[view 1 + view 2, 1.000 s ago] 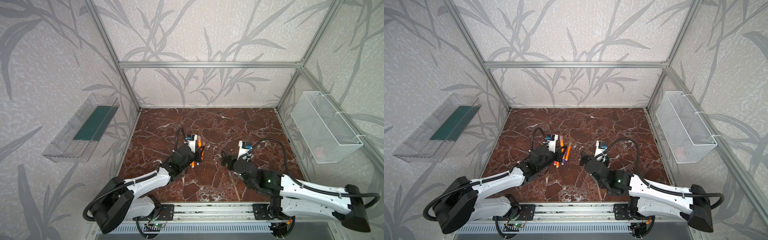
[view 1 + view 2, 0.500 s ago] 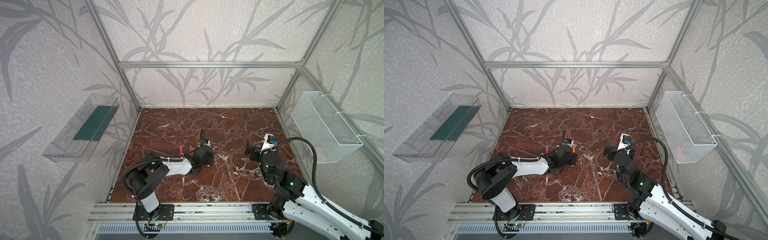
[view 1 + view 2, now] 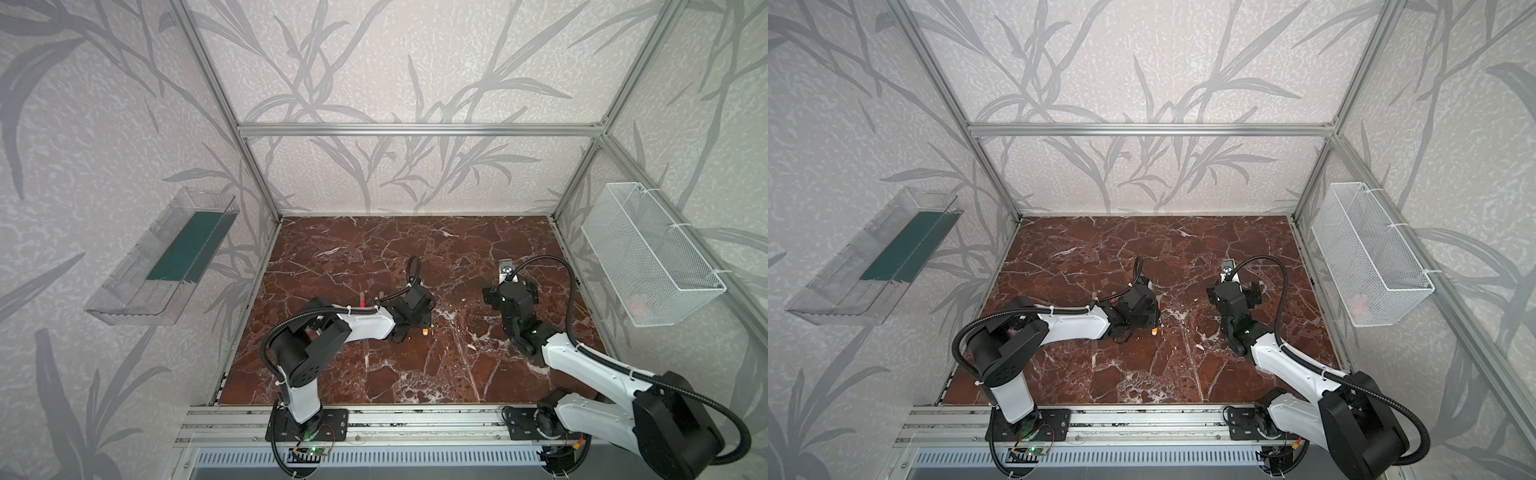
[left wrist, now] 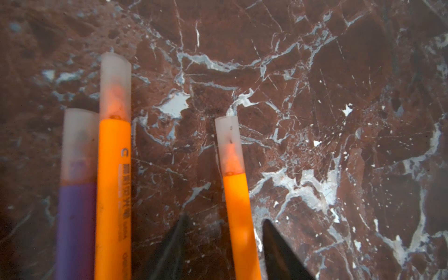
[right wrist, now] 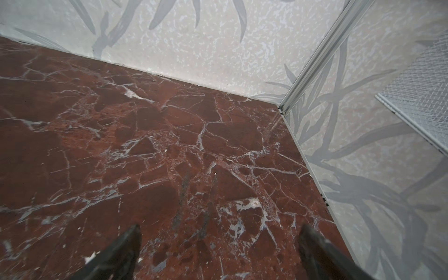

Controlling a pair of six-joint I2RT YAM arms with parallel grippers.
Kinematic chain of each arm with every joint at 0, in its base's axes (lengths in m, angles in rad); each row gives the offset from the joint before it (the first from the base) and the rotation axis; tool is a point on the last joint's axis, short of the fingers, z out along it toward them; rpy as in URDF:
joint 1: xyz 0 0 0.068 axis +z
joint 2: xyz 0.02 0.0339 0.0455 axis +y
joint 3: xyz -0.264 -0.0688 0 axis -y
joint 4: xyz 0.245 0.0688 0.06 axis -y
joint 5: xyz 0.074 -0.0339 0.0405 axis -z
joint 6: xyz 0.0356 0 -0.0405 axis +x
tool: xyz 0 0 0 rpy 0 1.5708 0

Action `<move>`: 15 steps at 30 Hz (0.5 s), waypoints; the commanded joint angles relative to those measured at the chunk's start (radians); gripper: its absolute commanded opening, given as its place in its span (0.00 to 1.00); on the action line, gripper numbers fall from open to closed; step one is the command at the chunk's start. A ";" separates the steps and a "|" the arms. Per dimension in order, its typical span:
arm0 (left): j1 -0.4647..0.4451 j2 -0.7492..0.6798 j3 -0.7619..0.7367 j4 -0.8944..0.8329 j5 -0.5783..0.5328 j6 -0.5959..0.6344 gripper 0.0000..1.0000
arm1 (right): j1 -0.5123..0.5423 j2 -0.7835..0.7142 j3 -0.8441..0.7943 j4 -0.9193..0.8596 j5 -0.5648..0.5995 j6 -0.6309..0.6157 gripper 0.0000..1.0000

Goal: Insert the pens into the pen caps

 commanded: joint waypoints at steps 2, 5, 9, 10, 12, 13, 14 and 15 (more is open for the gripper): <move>0.000 -0.069 0.037 -0.132 -0.027 0.016 0.72 | -0.094 0.083 -0.025 0.206 -0.061 -0.037 0.99; 0.008 -0.146 0.034 -0.186 -0.058 0.028 0.76 | -0.136 0.146 -0.041 0.319 -0.080 -0.092 0.99; 0.050 -0.285 -0.004 -0.209 -0.077 0.074 0.77 | -0.210 0.221 -0.032 0.316 -0.204 -0.072 0.99; 0.069 -0.322 -0.015 -0.219 -0.074 0.083 0.77 | -0.240 0.246 -0.043 0.339 -0.279 -0.061 0.99; 0.132 -0.421 -0.044 -0.228 -0.047 0.111 0.77 | -0.287 0.320 -0.047 0.414 -0.395 -0.045 0.99; 0.167 -0.467 -0.061 -0.229 -0.047 0.120 0.77 | -0.291 0.346 -0.044 0.436 -0.432 -0.051 0.99; 0.213 -0.518 -0.083 -0.229 -0.072 0.127 0.77 | -0.296 0.361 -0.041 0.457 -0.471 -0.064 0.99; 0.257 -0.567 -0.097 -0.250 -0.141 0.133 0.79 | -0.302 0.360 -0.047 0.464 -0.482 -0.061 0.99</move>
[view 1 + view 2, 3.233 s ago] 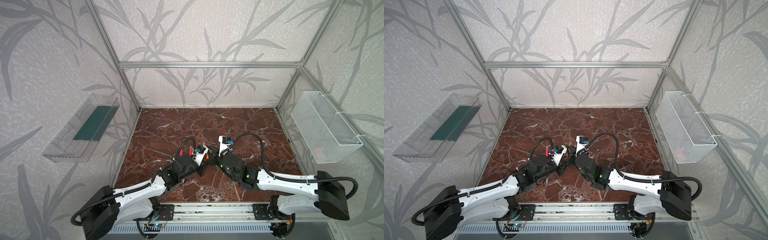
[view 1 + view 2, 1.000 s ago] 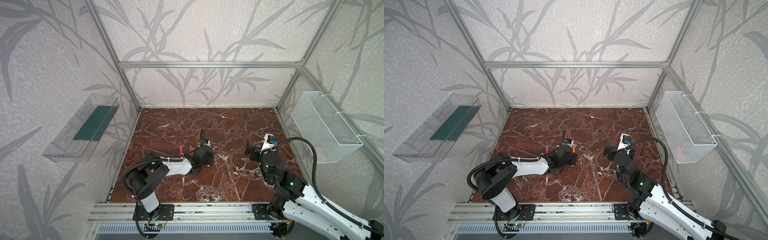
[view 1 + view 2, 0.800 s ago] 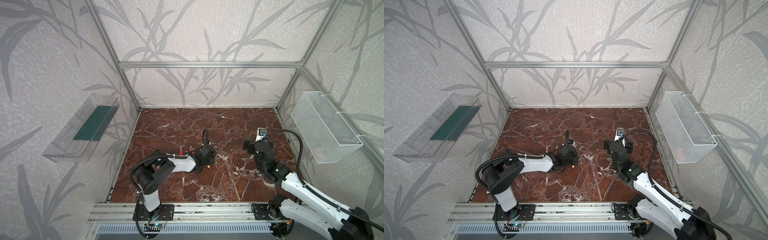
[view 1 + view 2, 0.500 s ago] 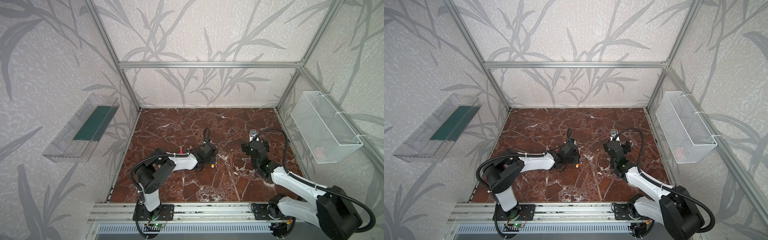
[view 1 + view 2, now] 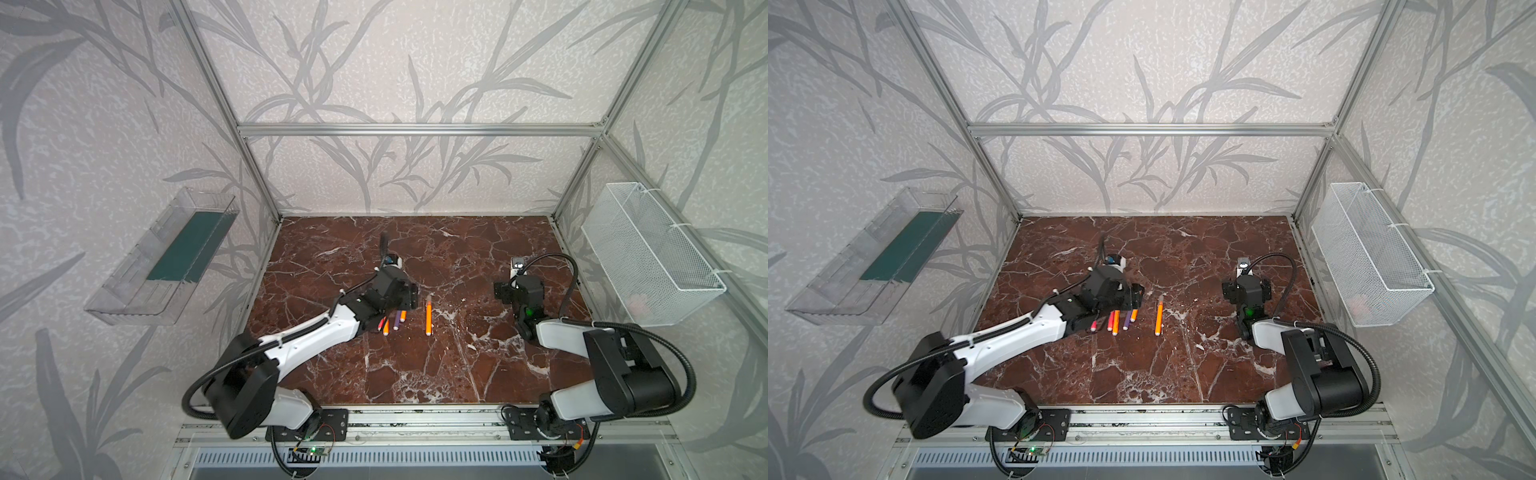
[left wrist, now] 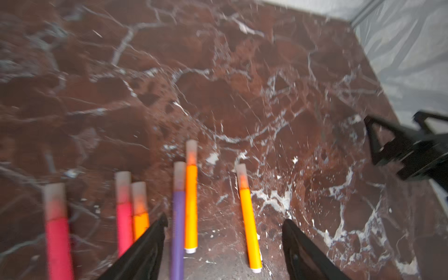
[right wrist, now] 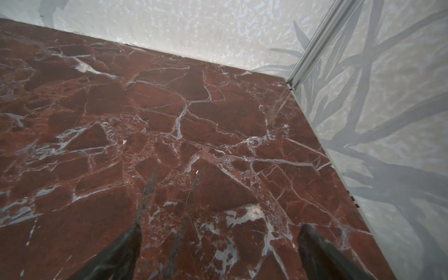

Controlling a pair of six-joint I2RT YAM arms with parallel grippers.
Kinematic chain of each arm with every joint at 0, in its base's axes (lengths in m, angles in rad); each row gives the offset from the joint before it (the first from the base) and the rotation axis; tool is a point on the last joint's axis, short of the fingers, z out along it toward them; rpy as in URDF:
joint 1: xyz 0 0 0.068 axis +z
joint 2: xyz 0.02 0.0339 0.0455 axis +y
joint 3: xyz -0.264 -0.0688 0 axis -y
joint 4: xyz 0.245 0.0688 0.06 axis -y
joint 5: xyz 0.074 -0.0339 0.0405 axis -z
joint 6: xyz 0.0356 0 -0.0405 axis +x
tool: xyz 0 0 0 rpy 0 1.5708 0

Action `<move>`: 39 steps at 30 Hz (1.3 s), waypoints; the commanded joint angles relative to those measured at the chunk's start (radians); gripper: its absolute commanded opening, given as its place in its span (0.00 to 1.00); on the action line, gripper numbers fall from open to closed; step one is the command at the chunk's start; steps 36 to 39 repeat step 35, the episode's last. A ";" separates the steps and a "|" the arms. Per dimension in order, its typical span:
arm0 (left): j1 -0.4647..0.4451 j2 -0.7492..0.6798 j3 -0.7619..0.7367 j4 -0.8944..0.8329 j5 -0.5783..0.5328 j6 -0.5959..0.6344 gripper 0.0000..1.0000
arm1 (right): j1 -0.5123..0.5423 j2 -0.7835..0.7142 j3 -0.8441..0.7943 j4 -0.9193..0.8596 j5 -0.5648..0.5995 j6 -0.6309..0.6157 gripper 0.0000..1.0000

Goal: Insert the pens into the pen caps

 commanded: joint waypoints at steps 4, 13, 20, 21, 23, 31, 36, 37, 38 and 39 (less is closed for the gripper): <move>0.136 -0.234 -0.186 0.116 -0.486 0.359 0.82 | -0.033 0.025 -0.021 0.116 -0.217 0.003 0.99; 0.451 0.015 -0.377 0.702 -0.481 0.632 0.87 | -0.033 0.020 -0.017 0.100 -0.219 -0.001 0.99; 0.570 0.210 -0.385 0.879 -0.349 0.569 0.91 | -0.032 0.020 -0.015 0.098 -0.219 0.000 0.99; 0.599 0.183 -0.395 0.839 -0.265 0.543 0.90 | -0.031 0.021 -0.016 0.099 -0.219 0.000 0.99; 0.653 0.187 -0.454 0.933 -0.158 0.514 0.91 | -0.032 0.022 -0.016 0.097 -0.219 0.000 0.99; 0.663 0.243 -0.504 1.113 -0.138 0.529 0.99 | -0.033 0.022 -0.012 0.093 -0.220 -0.002 0.99; 0.661 0.248 -0.504 1.119 -0.133 0.536 0.99 | -0.031 0.015 -0.022 0.103 -0.226 -0.009 0.99; 0.661 0.248 -0.504 1.119 -0.133 0.536 0.99 | -0.031 0.015 -0.022 0.103 -0.226 -0.009 0.99; 0.661 0.248 -0.504 1.119 -0.133 0.536 0.99 | -0.031 0.015 -0.022 0.103 -0.226 -0.009 0.99; 0.661 0.248 -0.504 1.119 -0.133 0.536 0.99 | -0.031 0.015 -0.022 0.103 -0.226 -0.009 0.99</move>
